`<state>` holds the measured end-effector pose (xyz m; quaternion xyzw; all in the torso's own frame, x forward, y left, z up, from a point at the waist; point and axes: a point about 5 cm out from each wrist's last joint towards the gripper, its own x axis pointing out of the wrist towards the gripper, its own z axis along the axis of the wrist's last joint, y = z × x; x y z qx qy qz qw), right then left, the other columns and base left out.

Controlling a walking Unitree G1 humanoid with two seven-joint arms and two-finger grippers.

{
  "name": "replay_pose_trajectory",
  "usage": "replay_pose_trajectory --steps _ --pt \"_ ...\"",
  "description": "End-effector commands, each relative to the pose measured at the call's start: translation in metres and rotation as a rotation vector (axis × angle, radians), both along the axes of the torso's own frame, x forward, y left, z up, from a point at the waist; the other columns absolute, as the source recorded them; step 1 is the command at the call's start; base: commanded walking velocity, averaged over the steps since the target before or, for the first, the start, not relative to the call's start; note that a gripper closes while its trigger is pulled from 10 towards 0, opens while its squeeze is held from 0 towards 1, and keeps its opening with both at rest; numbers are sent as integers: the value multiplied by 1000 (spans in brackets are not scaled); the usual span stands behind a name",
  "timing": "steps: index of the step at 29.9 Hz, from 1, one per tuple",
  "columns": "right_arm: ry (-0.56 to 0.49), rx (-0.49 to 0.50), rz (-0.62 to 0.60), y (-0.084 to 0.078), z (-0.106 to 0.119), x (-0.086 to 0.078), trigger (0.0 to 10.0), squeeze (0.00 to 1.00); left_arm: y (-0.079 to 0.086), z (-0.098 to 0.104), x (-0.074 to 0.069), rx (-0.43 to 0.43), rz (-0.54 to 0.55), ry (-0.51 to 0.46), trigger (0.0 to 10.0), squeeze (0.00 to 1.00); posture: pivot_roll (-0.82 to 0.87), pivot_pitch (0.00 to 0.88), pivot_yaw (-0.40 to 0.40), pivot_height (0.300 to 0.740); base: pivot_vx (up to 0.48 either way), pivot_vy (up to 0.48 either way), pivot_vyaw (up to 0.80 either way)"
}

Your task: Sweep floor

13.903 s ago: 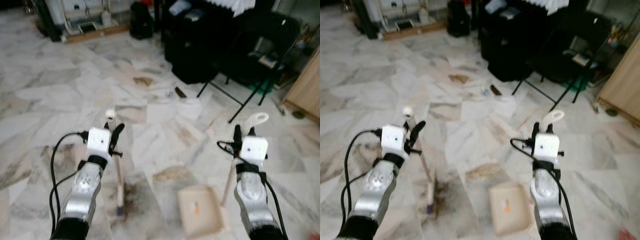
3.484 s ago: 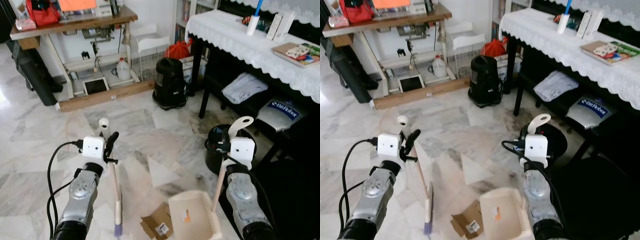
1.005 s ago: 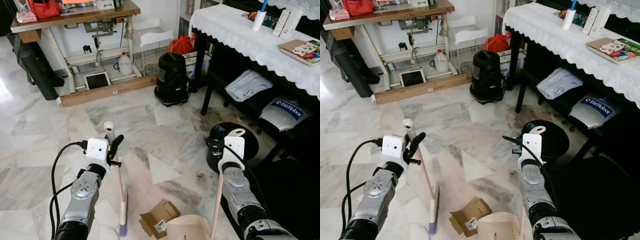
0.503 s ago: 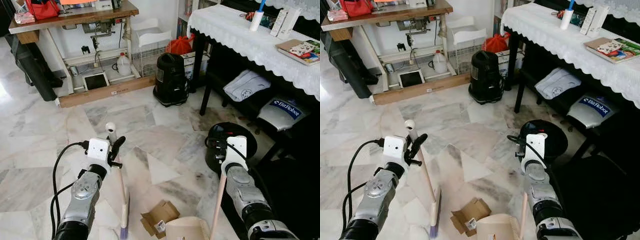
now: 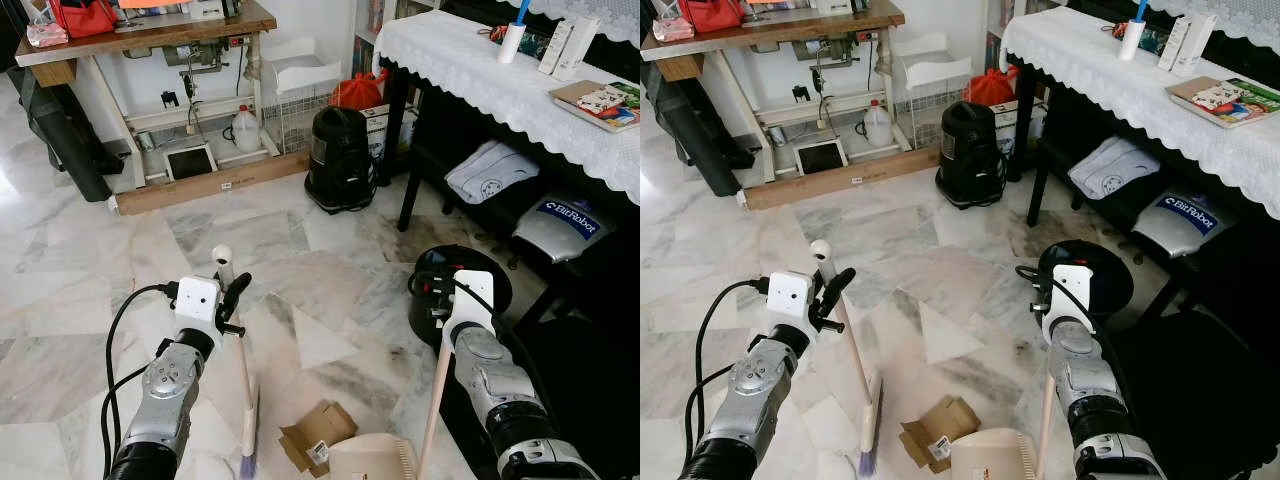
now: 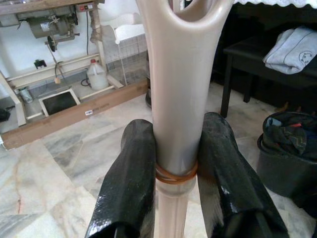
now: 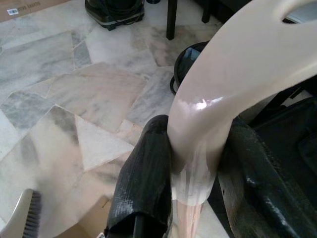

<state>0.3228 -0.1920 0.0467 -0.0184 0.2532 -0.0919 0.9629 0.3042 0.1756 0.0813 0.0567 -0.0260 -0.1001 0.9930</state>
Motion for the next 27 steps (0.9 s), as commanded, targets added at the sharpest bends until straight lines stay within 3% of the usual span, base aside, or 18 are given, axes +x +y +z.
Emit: replay_pose_trajectory --steps 1,5,6,10,14,21,27 --pt "89 27 -1 5 -19 -13 10000 0 1 3 1 -8 2 -9 10000 0 -36 59 17 740 0 0 0" --pt "-48 -61 -14 1 1 -5 10000 0 1 4 1 -7 3 -11 10000 0 -35 60 18 740 0 0 0" --pt "-48 -61 -14 1 1 -5 10000 0 1 4 1 -7 3 -11 10000 0 -35 60 18 740 0 0 0" --pt "-255 -90 -9 2 27 3 10000 0 1 4 1 -8 1 -12 10000 0 -38 59 19 740 0 0 0" --pt "-360 -102 1 5 39 4 10000 0 1 4 2 -8 2 -13 10000 0 -37 59 18 740 0 0 0" --pt "-455 -94 23 10 44 1 10000 0 1 4 1 -8 3 -15 10000 0 -35 58 19 740 0 0 0" --pt "-441 -139 52 11 33 -4 10000 0 1 4 1 -9 3 -16 10000 0 -34 56 19 740 0 0 0"
